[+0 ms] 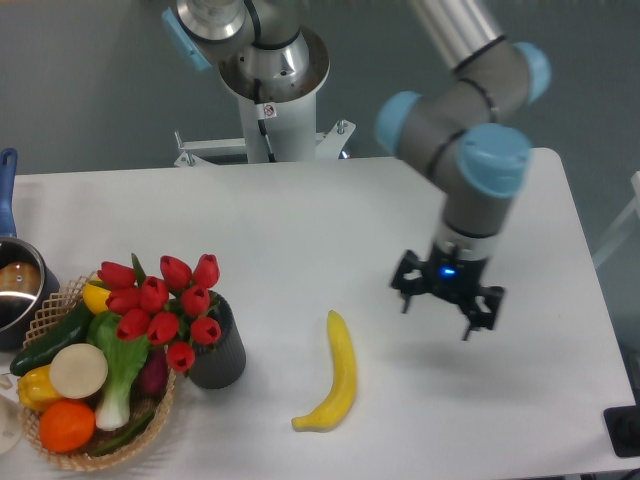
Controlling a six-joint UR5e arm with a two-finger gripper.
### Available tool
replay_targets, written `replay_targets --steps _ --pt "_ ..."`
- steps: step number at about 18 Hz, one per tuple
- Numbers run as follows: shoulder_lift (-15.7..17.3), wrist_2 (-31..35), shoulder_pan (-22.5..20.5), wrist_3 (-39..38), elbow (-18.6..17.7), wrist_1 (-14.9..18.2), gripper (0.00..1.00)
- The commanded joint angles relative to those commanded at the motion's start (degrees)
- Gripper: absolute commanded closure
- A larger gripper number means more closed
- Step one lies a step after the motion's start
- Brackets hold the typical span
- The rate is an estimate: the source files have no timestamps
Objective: Pick up the flowers from the vase
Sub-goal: 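Move the open gripper toward the red tulips in the grey vase, then lower the gripper around the tulip stems and close it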
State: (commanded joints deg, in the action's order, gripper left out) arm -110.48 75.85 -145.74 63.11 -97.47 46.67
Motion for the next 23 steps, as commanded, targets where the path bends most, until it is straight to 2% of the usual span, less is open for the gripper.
replay_targets --steps 2,4,8,12,14,16,23 --pt "0.87 -3.06 2.64 -0.17 -0.26 0.09 0.00" --pt "3.85 -6.67 4.84 -1.66 -1.14 0.17 0.00" --pt "7.20 -8.35 9.59 -3.34 -4.30 1.05 0.00" --pt "10.19 -11.69 9.59 -2.73 -6.41 2.28 0.00" --pt "10.98 -12.57 9.77 -2.64 -8.16 2.46 0.00" --pt "11.25 -16.24 9.95 -2.55 -9.49 2.20 0.00" --pt "10.90 -25.13 9.24 -3.25 -8.96 1.67 0.00"
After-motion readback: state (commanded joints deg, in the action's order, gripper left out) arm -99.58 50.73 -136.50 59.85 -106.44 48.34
